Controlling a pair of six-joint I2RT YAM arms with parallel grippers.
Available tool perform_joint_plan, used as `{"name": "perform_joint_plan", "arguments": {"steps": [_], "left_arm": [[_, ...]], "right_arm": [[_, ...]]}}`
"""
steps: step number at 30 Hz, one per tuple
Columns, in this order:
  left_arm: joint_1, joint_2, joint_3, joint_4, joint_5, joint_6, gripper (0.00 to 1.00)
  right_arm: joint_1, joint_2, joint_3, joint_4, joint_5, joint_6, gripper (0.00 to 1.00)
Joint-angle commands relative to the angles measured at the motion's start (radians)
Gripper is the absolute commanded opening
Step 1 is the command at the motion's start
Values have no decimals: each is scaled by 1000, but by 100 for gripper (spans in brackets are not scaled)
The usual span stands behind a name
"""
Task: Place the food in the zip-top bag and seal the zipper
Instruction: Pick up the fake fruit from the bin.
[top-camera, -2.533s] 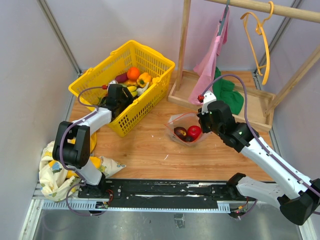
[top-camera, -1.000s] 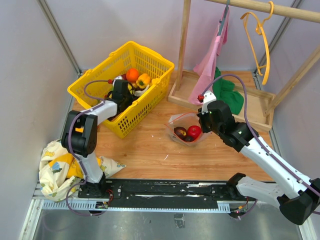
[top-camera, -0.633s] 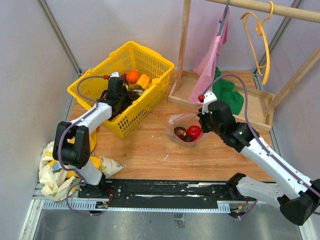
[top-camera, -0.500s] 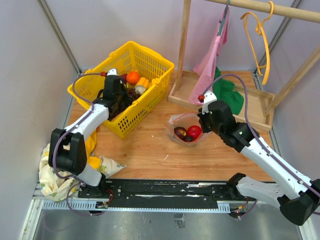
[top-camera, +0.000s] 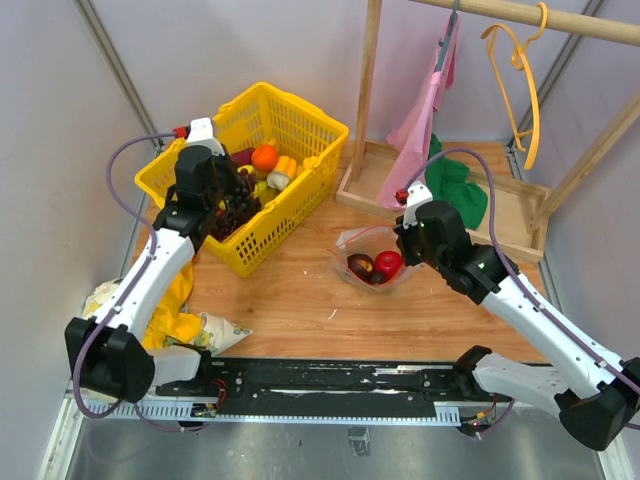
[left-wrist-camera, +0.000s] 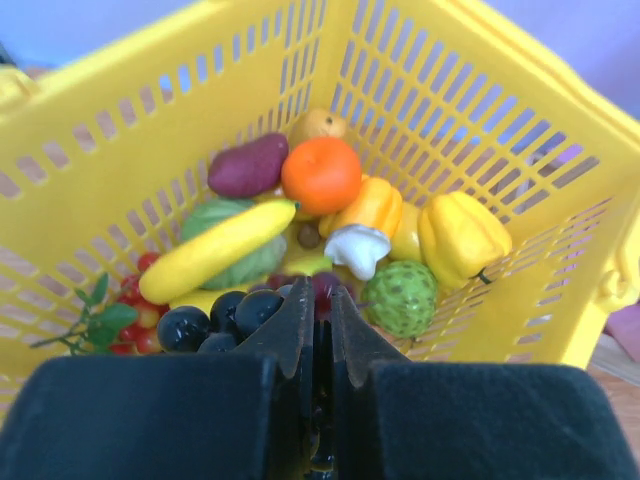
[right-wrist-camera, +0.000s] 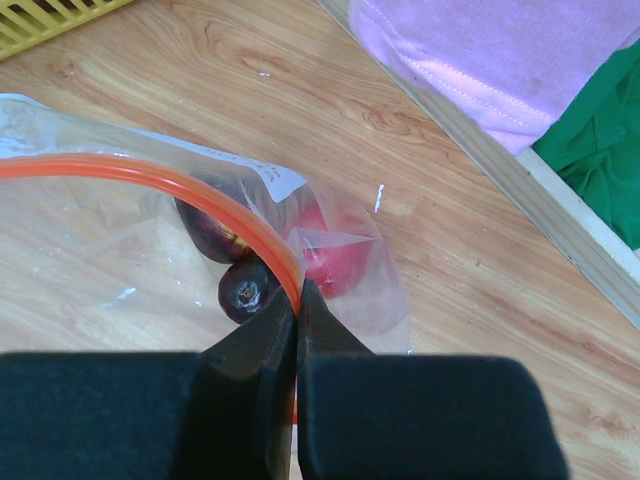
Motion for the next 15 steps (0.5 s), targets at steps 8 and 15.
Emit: {"name": "perform_joint_plan", "arguments": {"steps": [8, 15], "left_arm": [[-4, -104, 18, 71, -20, 110, 0], [-4, -126, 41, 94, 176, 100, 0]], "right_arm": [[-17, 14, 47, -9, -19, 21, 1], [-16, 20, 54, -9, -27, 23, 1]]}}
